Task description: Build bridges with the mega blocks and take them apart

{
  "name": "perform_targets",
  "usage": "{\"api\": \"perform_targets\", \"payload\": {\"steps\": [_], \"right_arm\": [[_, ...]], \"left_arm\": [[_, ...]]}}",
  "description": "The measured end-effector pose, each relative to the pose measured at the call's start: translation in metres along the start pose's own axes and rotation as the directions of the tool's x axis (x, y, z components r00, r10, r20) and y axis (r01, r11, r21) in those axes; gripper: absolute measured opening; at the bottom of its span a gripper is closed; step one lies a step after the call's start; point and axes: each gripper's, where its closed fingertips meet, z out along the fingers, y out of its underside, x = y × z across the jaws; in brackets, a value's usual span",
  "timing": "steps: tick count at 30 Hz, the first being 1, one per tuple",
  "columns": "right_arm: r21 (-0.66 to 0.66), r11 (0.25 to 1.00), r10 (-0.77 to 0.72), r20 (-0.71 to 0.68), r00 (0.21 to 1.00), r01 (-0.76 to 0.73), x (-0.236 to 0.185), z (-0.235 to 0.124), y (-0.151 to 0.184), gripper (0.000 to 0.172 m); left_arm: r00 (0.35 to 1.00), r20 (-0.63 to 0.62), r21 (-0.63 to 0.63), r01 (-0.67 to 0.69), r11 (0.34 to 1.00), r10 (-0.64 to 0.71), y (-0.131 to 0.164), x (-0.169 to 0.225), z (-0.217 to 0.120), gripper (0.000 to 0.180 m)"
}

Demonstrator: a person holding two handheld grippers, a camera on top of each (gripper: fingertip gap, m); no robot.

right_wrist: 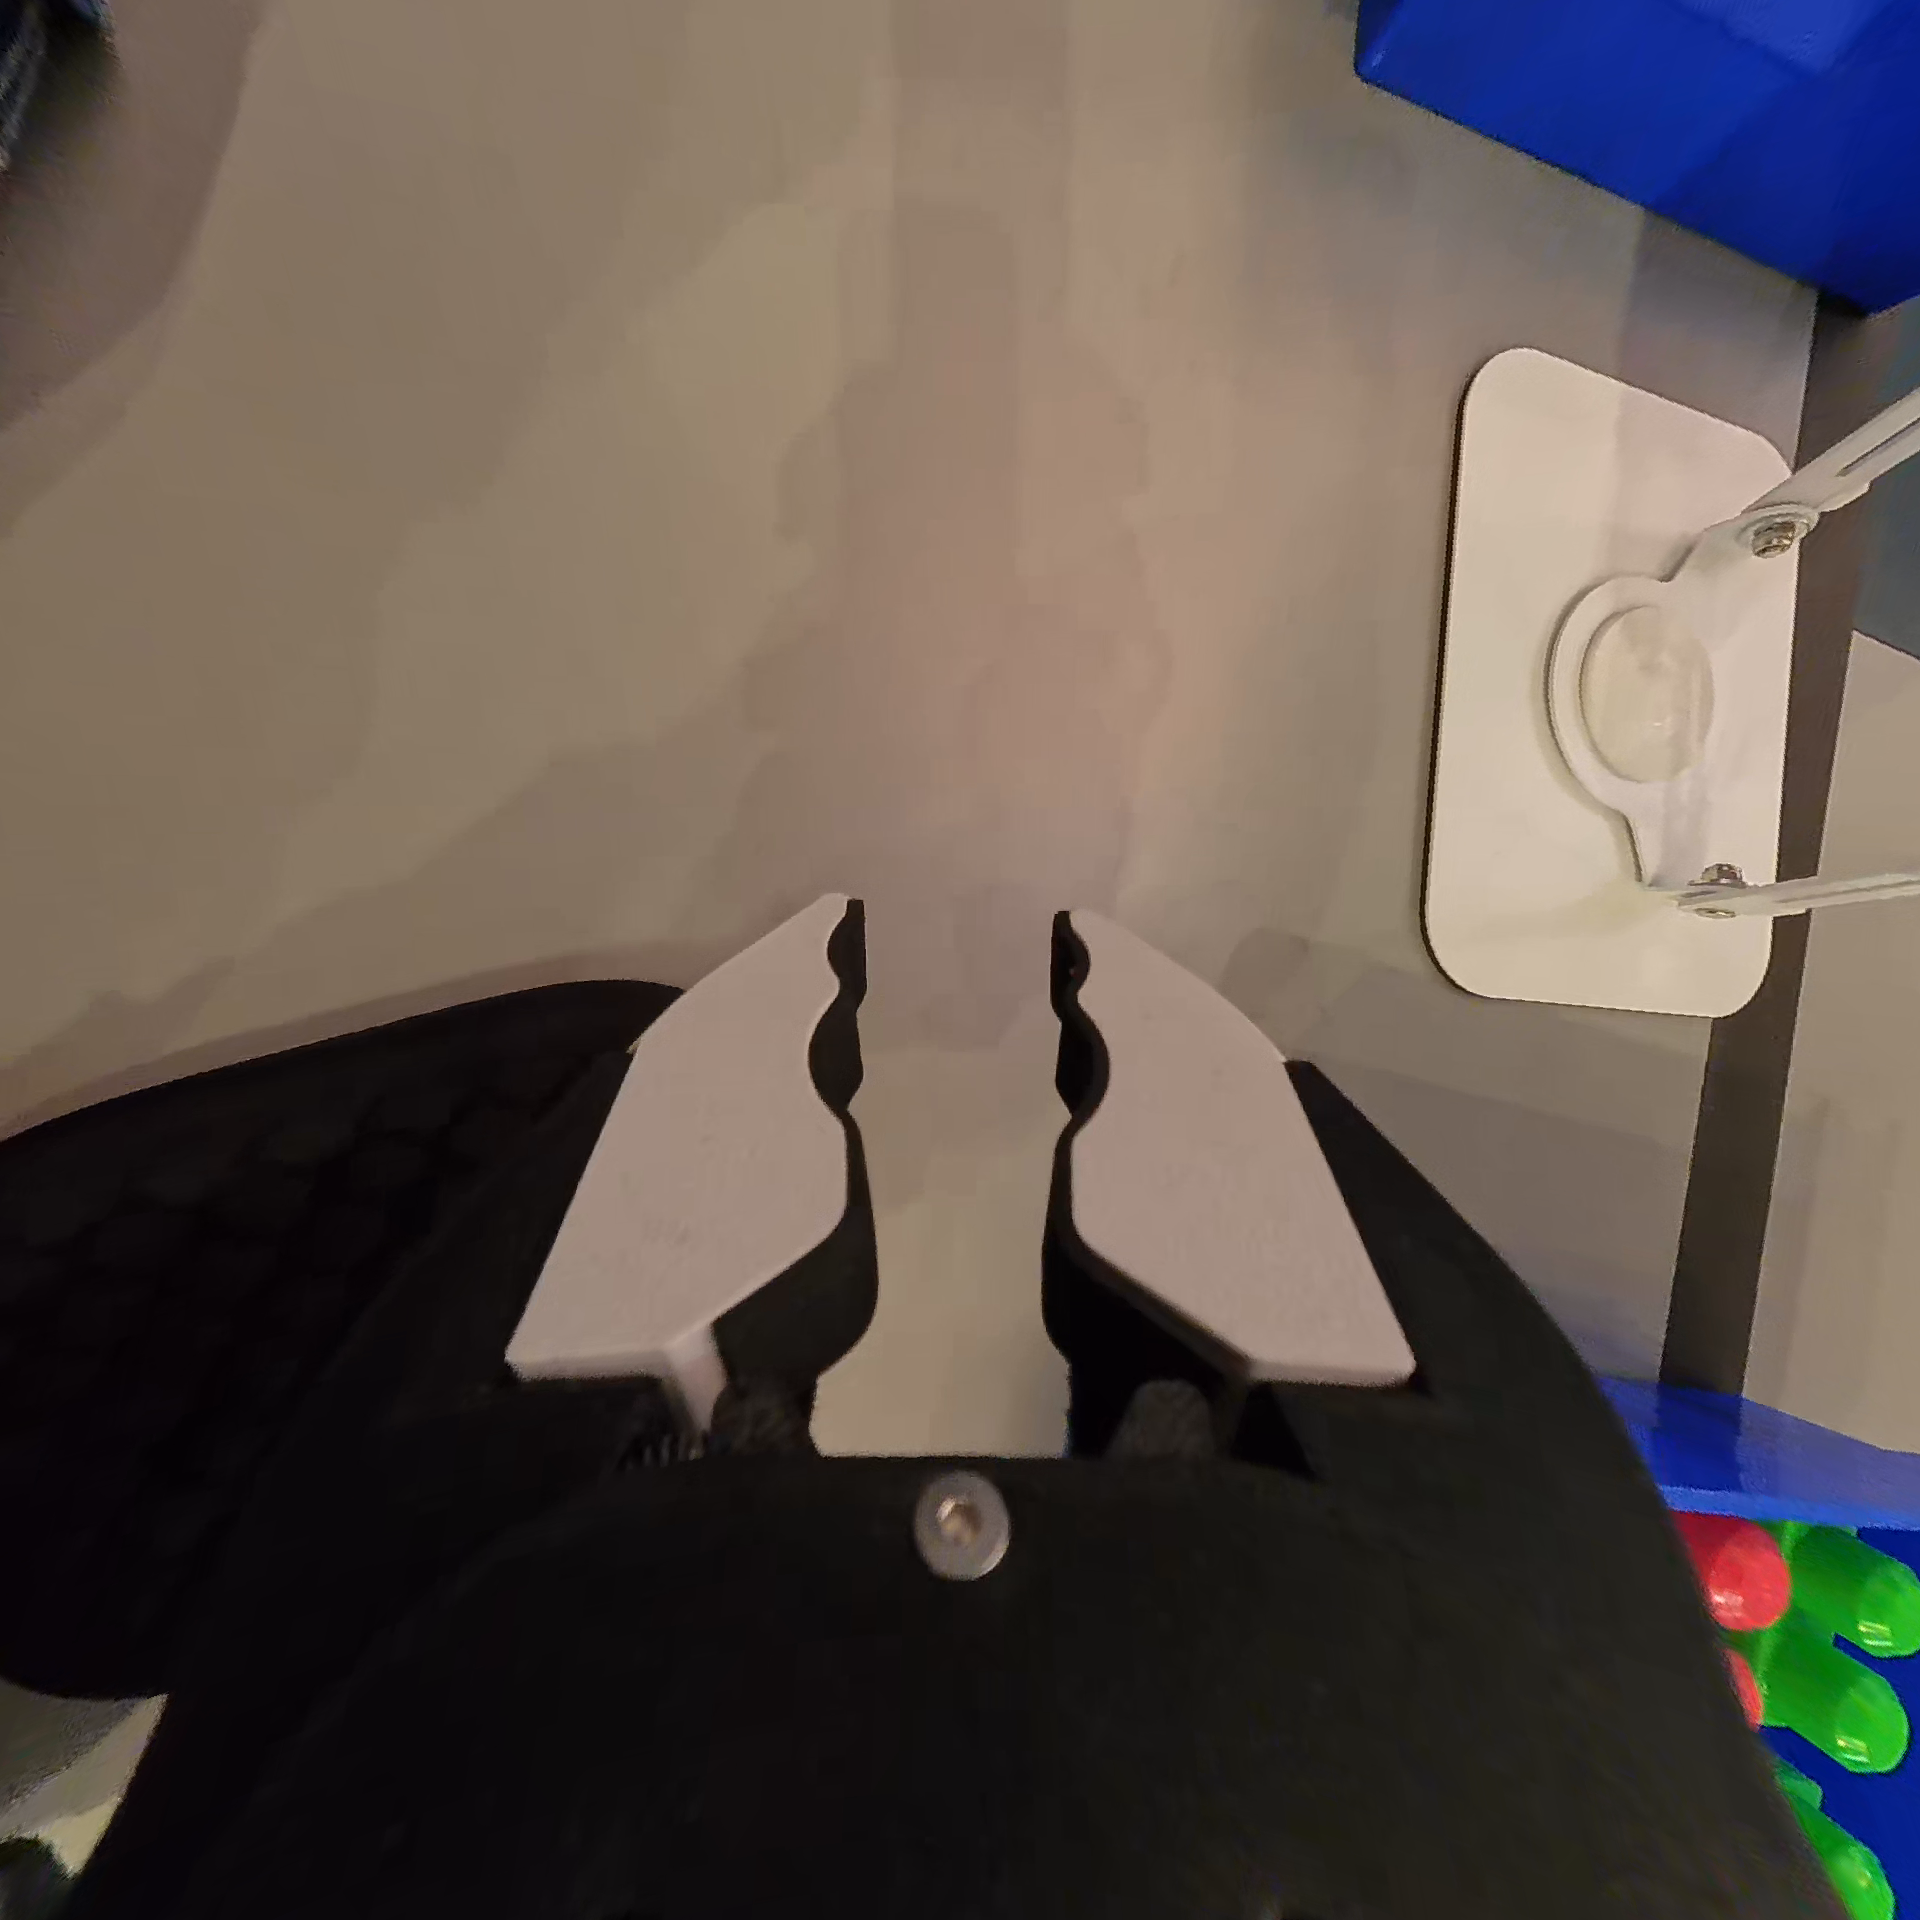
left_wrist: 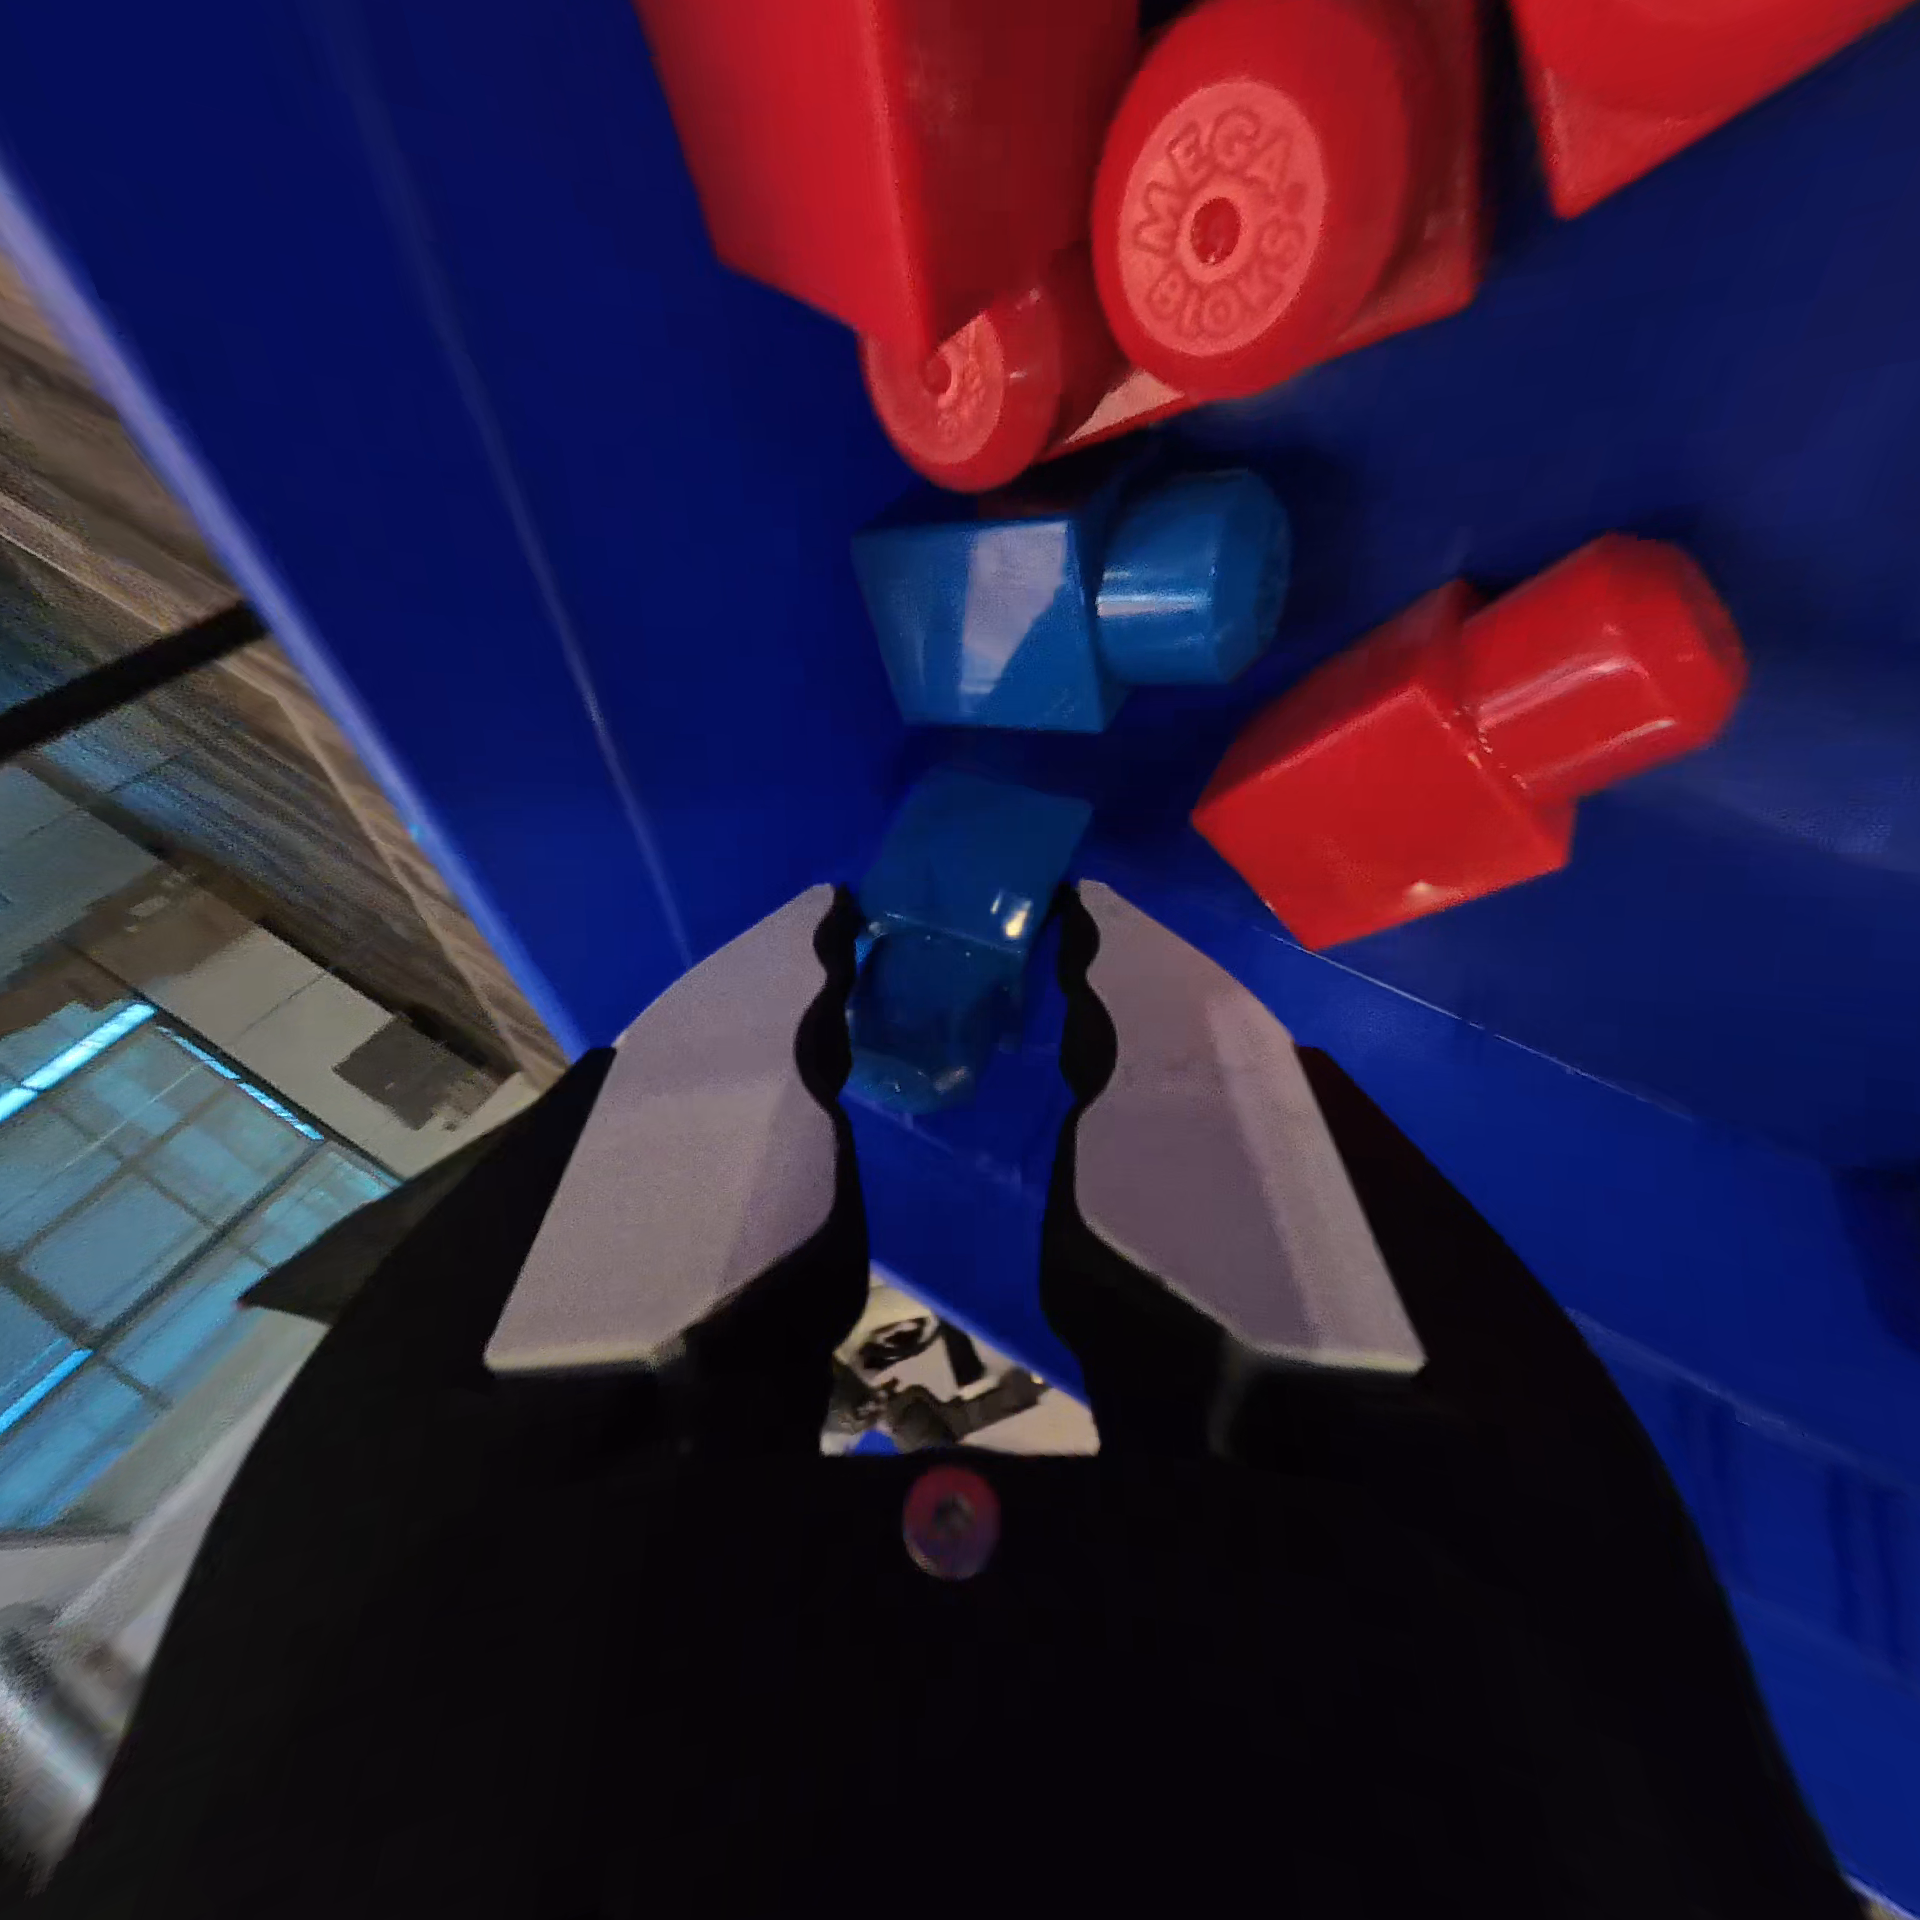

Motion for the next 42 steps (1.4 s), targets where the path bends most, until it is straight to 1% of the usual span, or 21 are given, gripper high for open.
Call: {"api": "perform_targets", "payload": {"steps": [1,3,6,9,12,15,17,19,22,23,25,27,28,30,33,36,37,38,40,42], "right_arm": [[0.006,1.0,0.001,0.002,1.0,-0.001,0.0,0.0,-0.001,0.034],[0.009,1.0,-0.002,0.0,1.0,0.002,0.0,0.0,-0.001,0.034],[0.025,1.0,-0.006,-0.003,1.0,0.006,-0.001,0.001,-0.004,0.034],[0.044,0.999,-0.009,0.004,1.0,0.008,-0.003,0.003,-0.007,0.034],[0.048,0.999,-0.012,0.015,1.0,0.012,-0.005,0.006,-0.009,0.034],[0.06,0.998,-0.016,0.018,1.0,0.014,-0.007,0.008,-0.012,0.034],[0.065,0.998,-0.017,0.019,1.0,0.015,-0.009,0.008,-0.013,0.034],[0.068,0.998,-0.019,0.02,1.0,0.017,-0.01,0.008,-0.013,0.034],[0.078,0.997,-0.019,0.021,1.0,0.018,-0.012,0.007,-0.014,0.034],[0.081,0.997,-0.019,0.022,1.0,0.017,-0.013,0.007,-0.014,0.034],[0.084,0.996,-0.018,0.025,1.0,0.016,-0.014,0.007,-0.013,0.034],[0.084,0.996,-0.018,0.029,0.999,0.015,-0.015,0.008,-0.011,0.034],[0.082,0.997,-0.017,0.031,0.999,0.014,-0.015,0.008,-0.01,0.034],[0.076,0.997,-0.015,0.031,0.999,0.013,-0.015,0.009,-0.008,0.034],[0.081,0.997,-0.01,0.04,0.999,0.007,-0.016,0.01,-0.007,0.033],[0.072,0.997,-0.006,0.044,0.999,0.002,-0.015,0.011,-0.006,0.033],[0.07,0.998,-0.003,0.042,0.999,0.0,-0.015,0.012,-0.005,0.033],[0.069,0.998,0.0,0.04,0.999,-0.003,-0.014,0.011,-0.004,0.033],[0.071,0.997,0.009,0.036,0.999,-0.011,-0.013,0.01,-0.002,0.033],[0.073,0.997,0.017,0.034,0.999,-0.02,-0.011,0.009,0.0,0.033]], "left_arm": [[1.0,-0.006,0.008,0.024,1.0,-0.023,0.003,0.001,-0.005,0.038],[0.999,0.037,0.008,0.039,0.999,-0.04,0.012,-0.001,-0.019,0.037],[0.996,0.033,0.057,0.079,0.995,-0.081,0.019,0.01,-0.049,0.037],[0.995,0.007,0.117,0.096,0.988,-0.098,0.023,0.031,-0.084,0.037],[0.996,-0.047,0.199,0.087,0.976,-0.079,0.017,0.062,-0.124,0.037],[0.995,-0.095,0.309,0.054,0.949,-0.026,-0.008,0.1,-0.171,0.036],[0.993,-0.103,0.329,-0.028,0.944,0.065,-0.028,0.134,-0.199,0.036],[0.981,-0.104,0.346,-0.12,0.931,0.165,-0.055,0.17,-0.226,0.036],[0.947,-0.095,0.373,-0.253,0.893,0.308,-0.101,0.226,-0.252,0.036],[0.93,-0.106,0.377,-0.291,0.879,0.353,-0.115,0.247,-0.253,0.036],[0.902,-0.075,0.341,-0.377,0.861,0.425,-0.135,0.275,-0.246,0.036],[0.875,-0.099,0.327,-0.422,0.845,0.475,-0.147,0.298,-0.234,0.036],[0.87,-0.102,0.326,-0.429,0.842,0.483,-0.151,0.304,-0.228,0.037],[0.859,-0.152,0.343,-0.417,0.842,0.488,-0.155,0.317,-0.221,0.036],[0.866,-0.129,0.332,-0.421,0.844,0.483,-0.157,0.319,-0.21,0.036],[0.874,-0.163,0.371,-0.376,0.849,0.458,-0.16,0.323,-0.211,0.037],[0.877,-0.162,0.385,-0.367,0.847,0.453,-0.16,0.321,-0.214,0.046],[0.889,-0.148,0.405,-0.346,0.846,0.434,-0.158,0.316,-0.22,0.051],[0.911,-0.138,0.437,-0.296,0.849,0.388,-0.145,0.297,-0.237,0.055],[0.947,-0.059,0.432,-0.262,0.863,0.317,-0.121,0.253,-0.247,0.056]]}}
